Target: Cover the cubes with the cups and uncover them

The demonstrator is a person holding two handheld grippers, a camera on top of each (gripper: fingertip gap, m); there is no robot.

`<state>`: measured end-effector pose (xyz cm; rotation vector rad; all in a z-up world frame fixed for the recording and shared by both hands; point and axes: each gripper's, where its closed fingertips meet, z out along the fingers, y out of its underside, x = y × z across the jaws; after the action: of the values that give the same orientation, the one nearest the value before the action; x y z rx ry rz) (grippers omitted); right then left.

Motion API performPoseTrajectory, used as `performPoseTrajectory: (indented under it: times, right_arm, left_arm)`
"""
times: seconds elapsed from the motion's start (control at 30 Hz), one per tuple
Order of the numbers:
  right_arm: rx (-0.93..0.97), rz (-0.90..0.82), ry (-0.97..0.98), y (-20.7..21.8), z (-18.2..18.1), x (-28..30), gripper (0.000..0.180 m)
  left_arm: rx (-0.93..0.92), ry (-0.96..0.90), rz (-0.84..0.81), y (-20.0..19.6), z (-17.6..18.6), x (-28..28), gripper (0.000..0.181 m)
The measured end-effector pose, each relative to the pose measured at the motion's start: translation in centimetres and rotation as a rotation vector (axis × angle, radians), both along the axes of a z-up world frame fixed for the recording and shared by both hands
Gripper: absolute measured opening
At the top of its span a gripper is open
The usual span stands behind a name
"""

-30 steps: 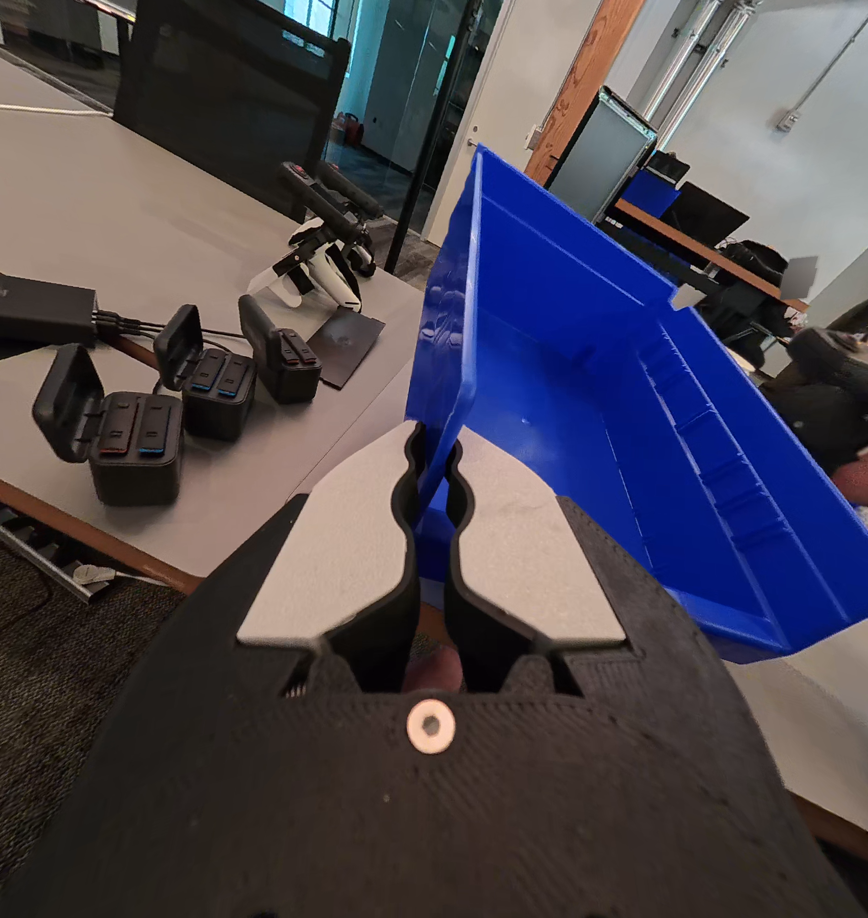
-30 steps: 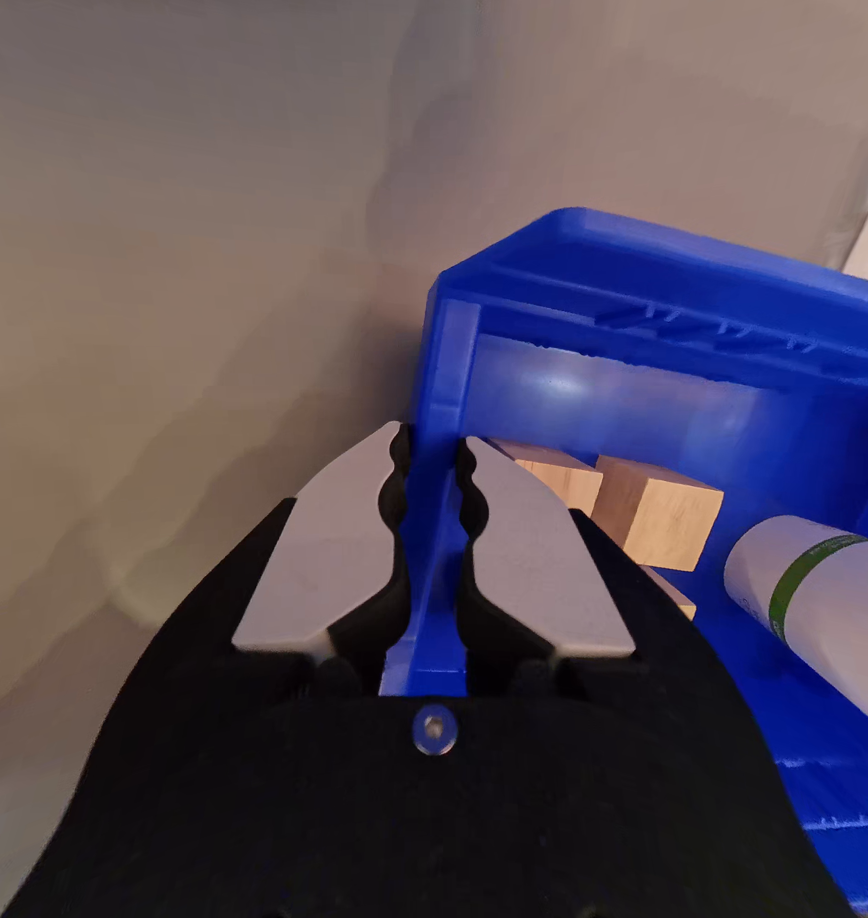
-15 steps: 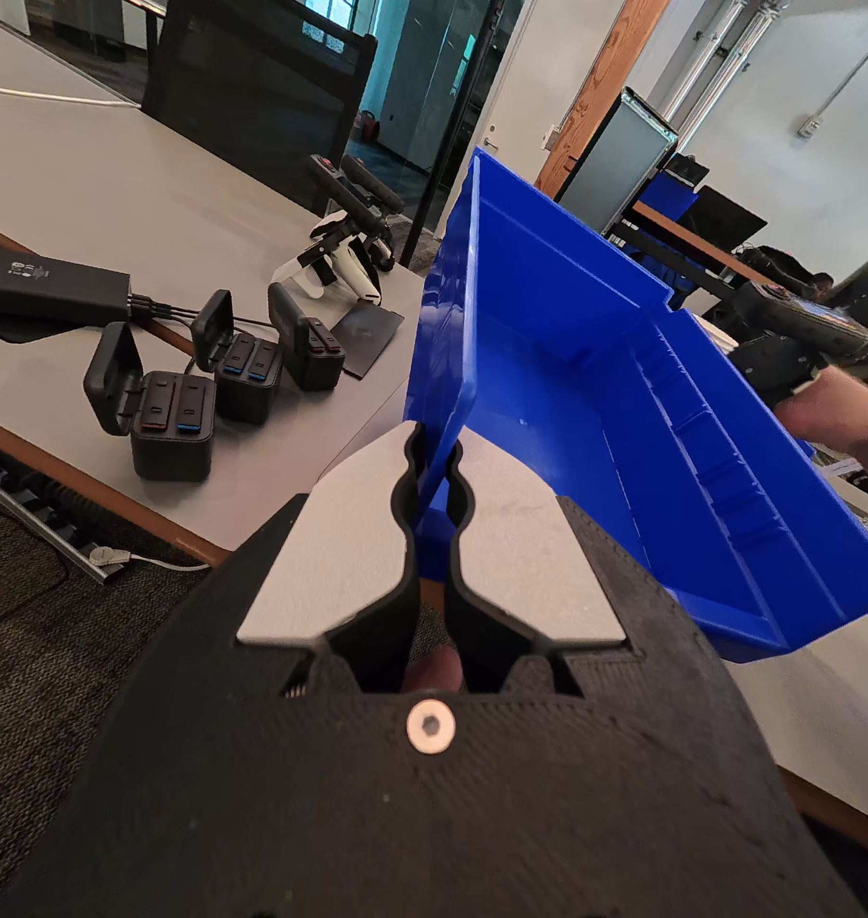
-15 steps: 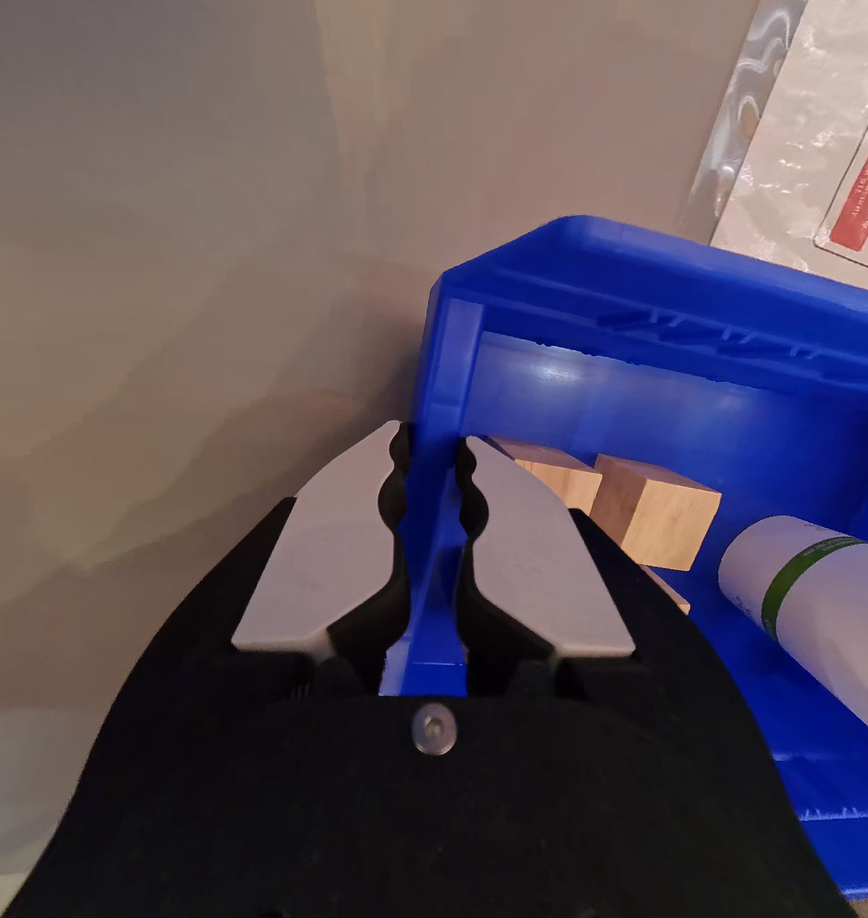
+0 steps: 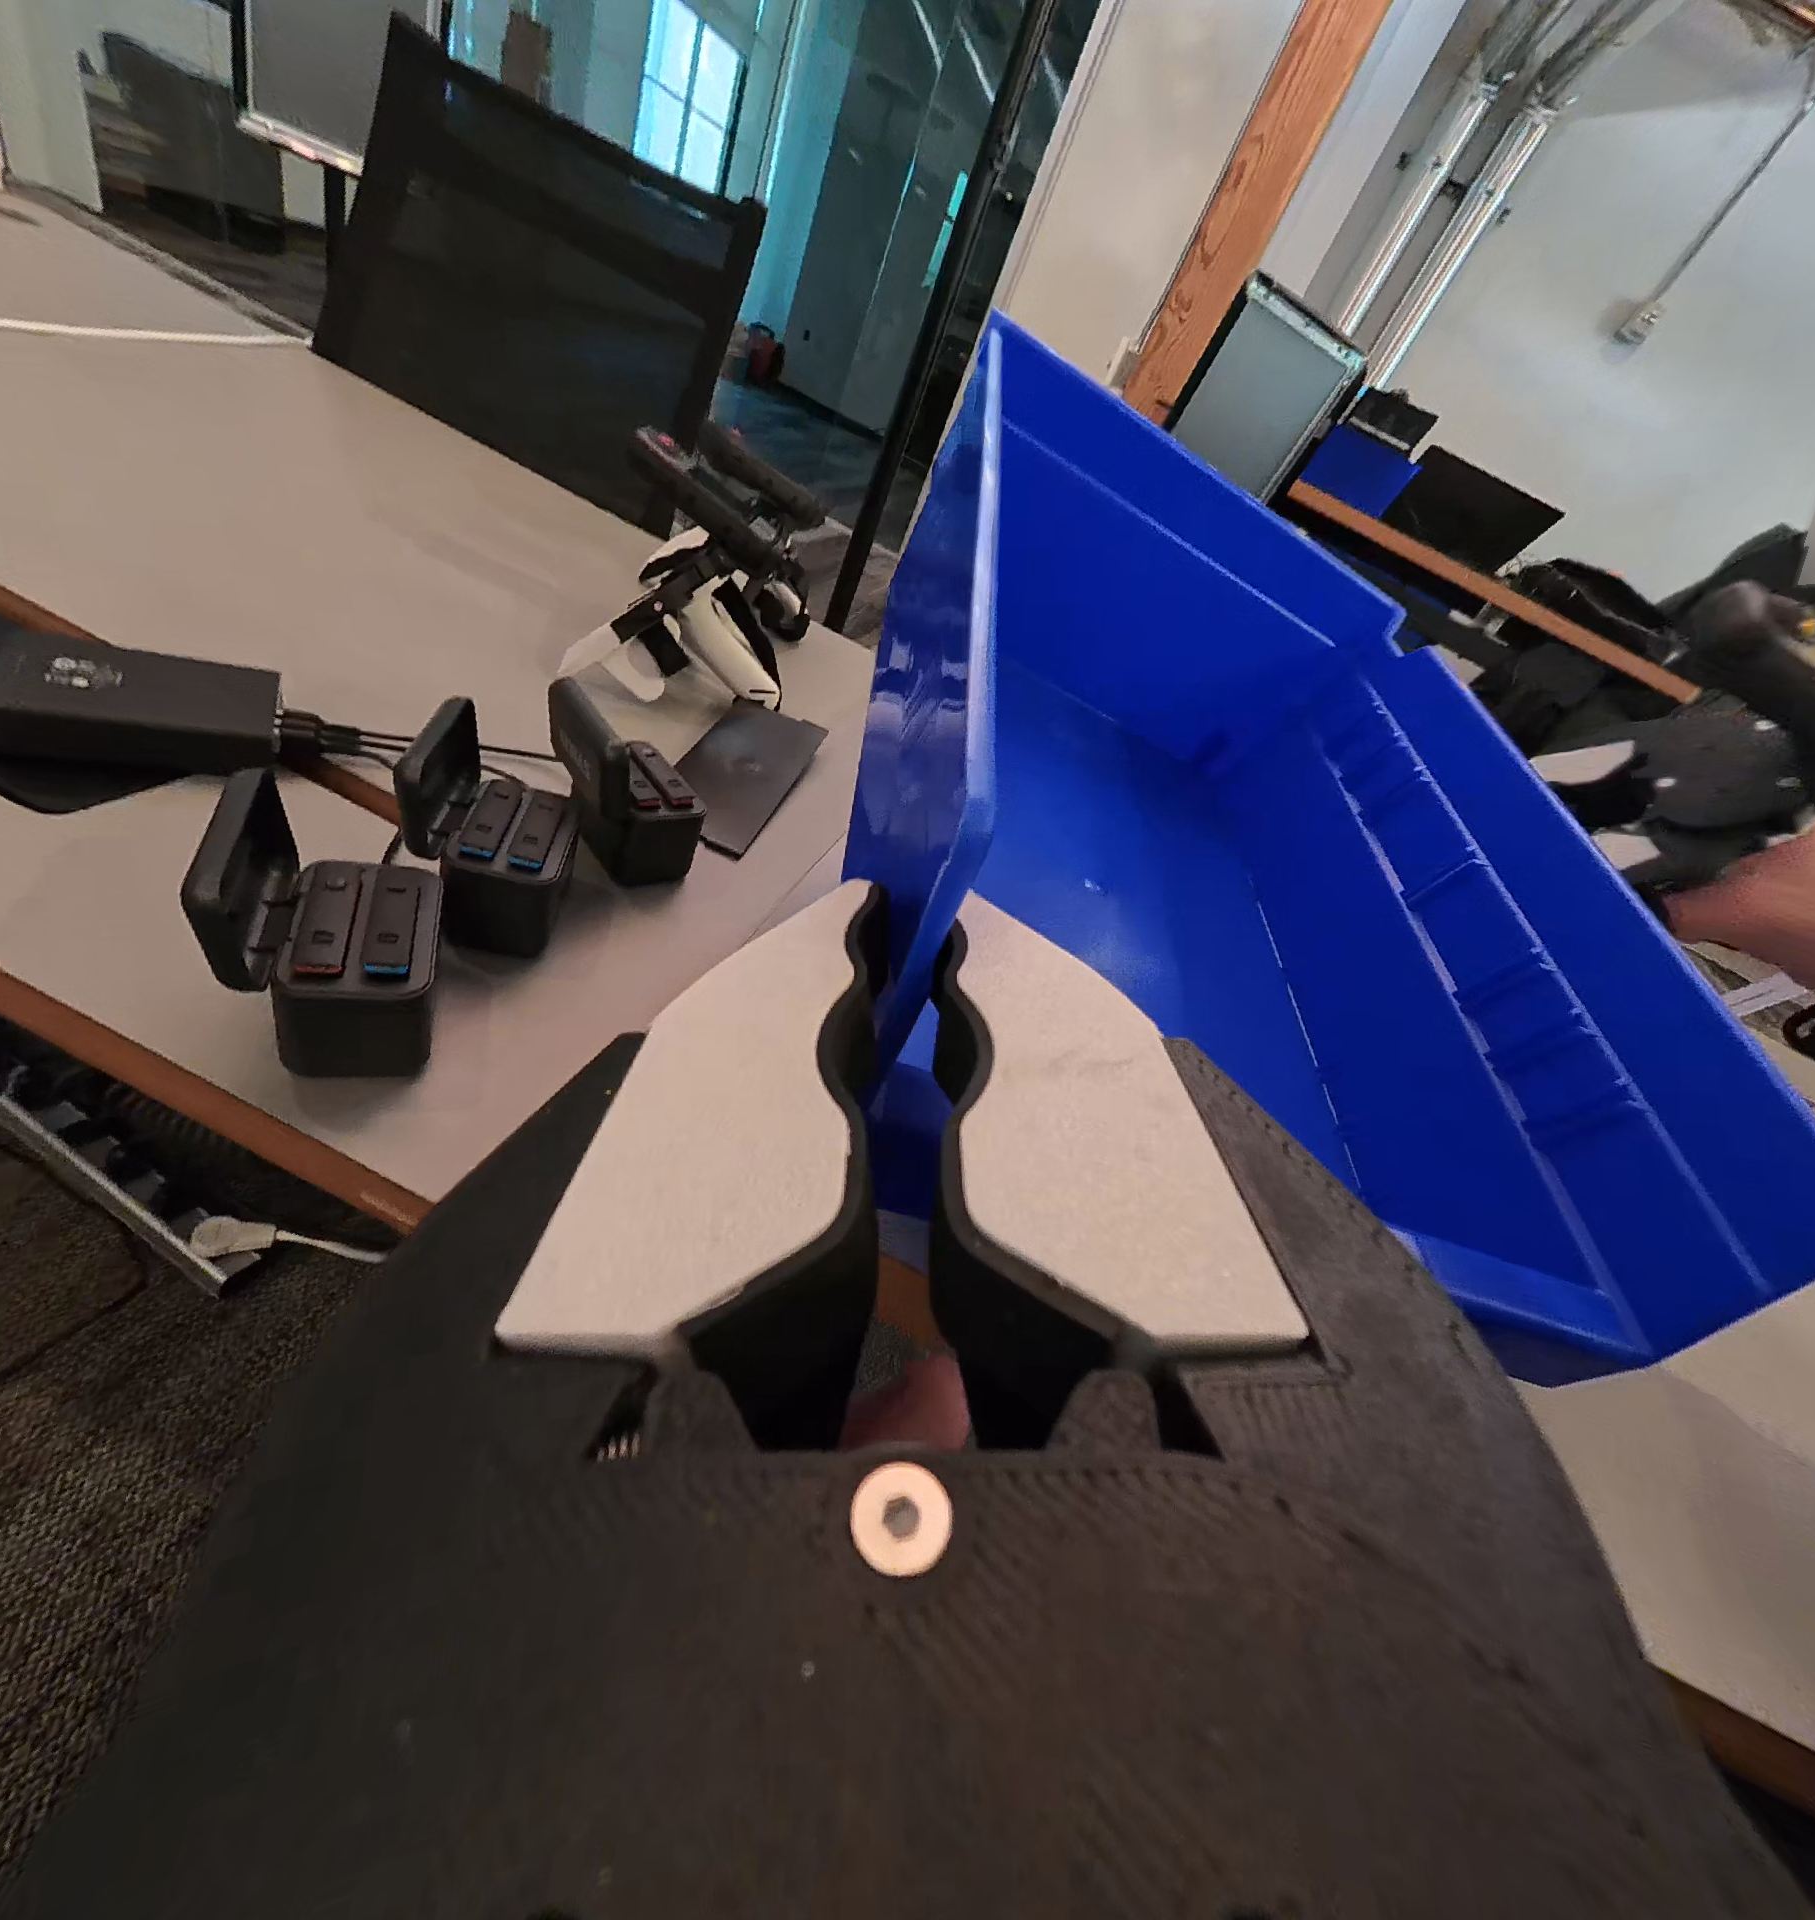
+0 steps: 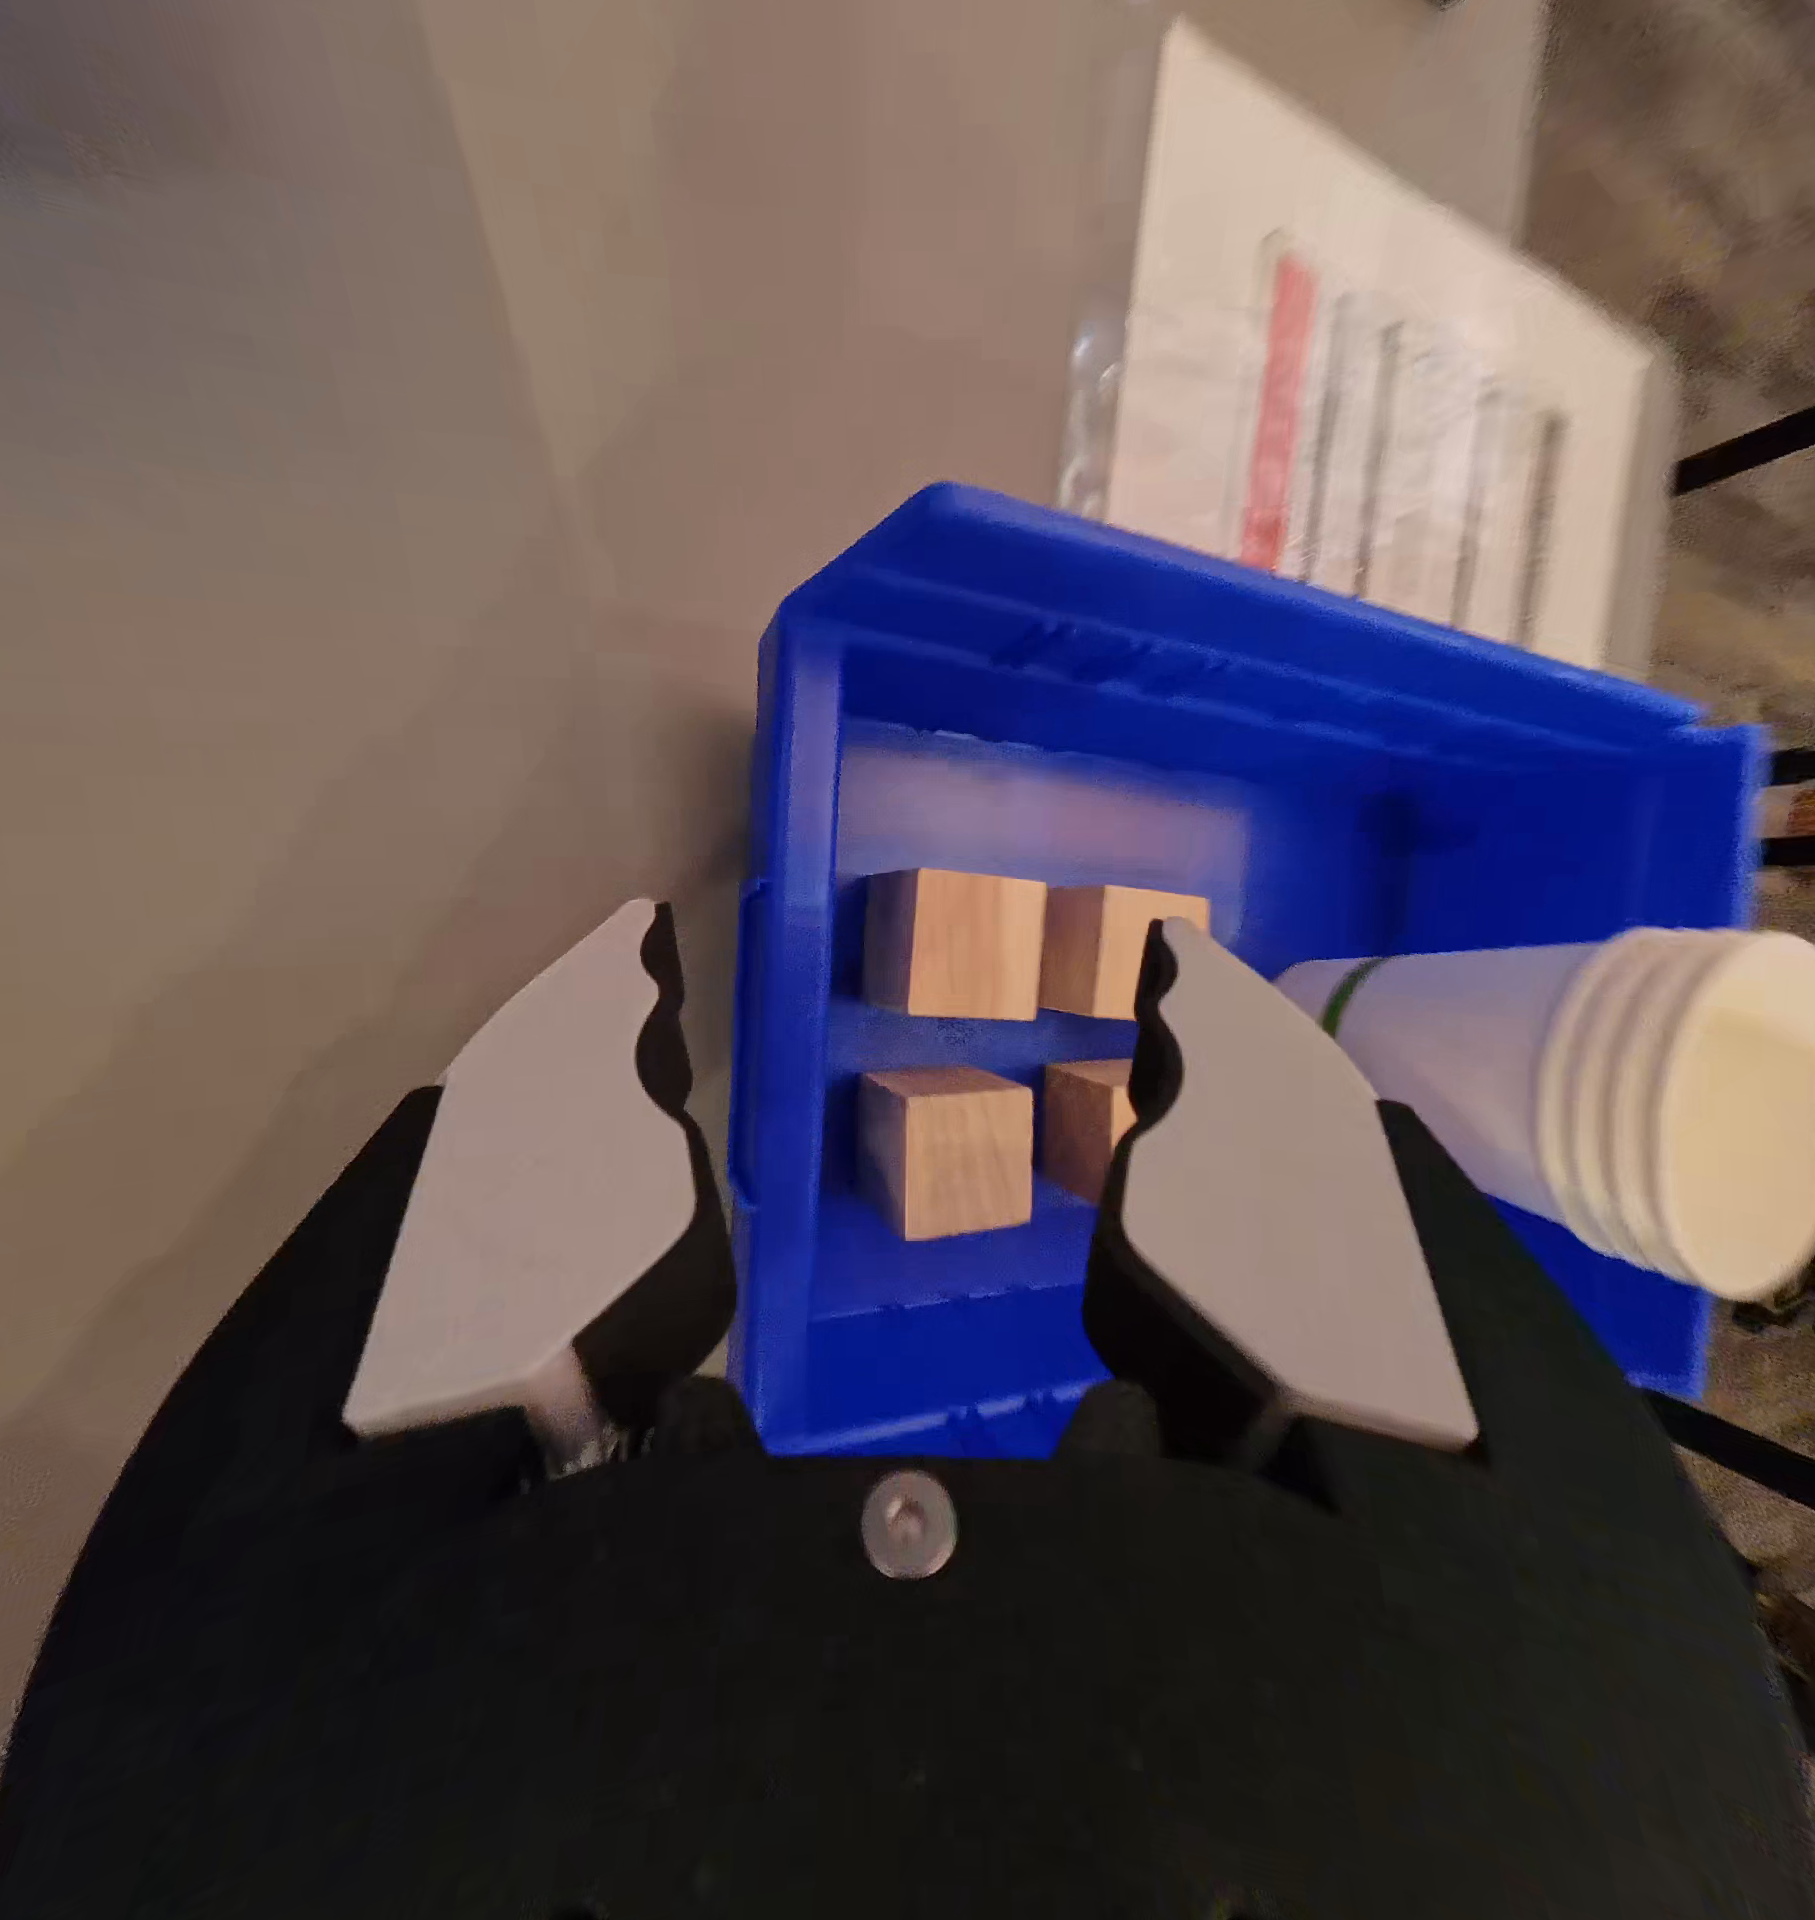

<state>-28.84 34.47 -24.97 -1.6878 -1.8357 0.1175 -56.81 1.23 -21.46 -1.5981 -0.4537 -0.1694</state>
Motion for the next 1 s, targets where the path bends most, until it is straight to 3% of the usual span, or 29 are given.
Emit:
performPoseTrajectory:
  times: [0.17,0.43,0.7,1.0]
  right_arm:
    - [-0.019,0.043,0.282,-5.3,7.2,2.2,0.074]
    - [-0.284,0.151,0.693,-15.6,15.0,7.3,0.074]
    - [-0.317,0.141,0.972,-21.1,19.2,16.8,0.082]
    - [-0.157,-0.108,1.16,-23.1,19.1,32.3,0.084]
  left_arm:
    - [0.05,0.045,-0.032,0.0,3.0,1.6,0.006]
    - [0.147,0.139,-0.123,-0.2,9.6,7.1,0.006]
    - [0.264,0.187,-0.346,1.1,15.5,18.1,0.006]
    - [0.276,0.167,-0.728,6.0,15.9,34.9,0.006]
